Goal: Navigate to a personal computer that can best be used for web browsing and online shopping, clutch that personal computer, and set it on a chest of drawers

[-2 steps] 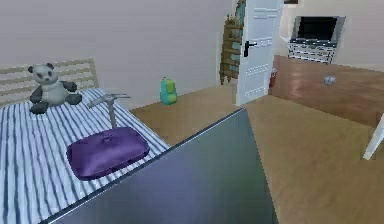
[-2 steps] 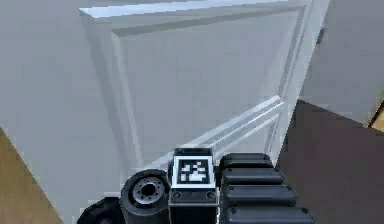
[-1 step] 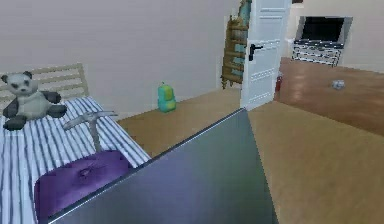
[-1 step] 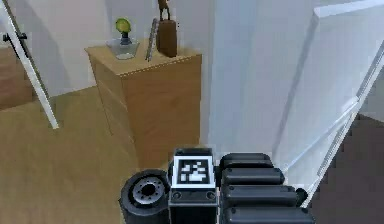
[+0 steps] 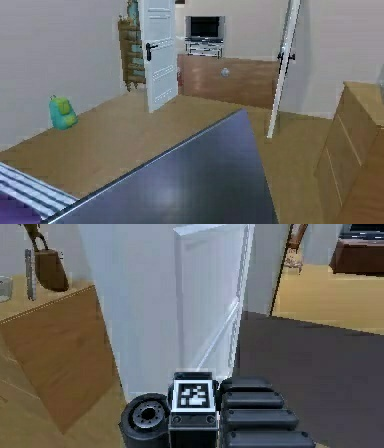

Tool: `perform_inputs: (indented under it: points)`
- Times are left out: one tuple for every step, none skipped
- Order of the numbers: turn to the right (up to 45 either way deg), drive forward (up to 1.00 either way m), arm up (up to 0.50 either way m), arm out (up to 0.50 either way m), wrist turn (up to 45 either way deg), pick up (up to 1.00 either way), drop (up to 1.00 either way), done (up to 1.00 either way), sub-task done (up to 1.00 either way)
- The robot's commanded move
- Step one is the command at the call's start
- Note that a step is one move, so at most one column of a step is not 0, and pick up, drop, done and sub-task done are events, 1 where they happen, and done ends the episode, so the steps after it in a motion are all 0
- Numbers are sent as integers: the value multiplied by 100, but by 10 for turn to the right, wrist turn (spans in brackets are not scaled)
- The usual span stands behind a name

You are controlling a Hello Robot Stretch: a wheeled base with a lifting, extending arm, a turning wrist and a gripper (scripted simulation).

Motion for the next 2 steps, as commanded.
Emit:
perform_inputs:
  points:
    - [0,100,0,0,0,0,0,0,0]
    - [0,100,0,0,0,0,0,0,0]
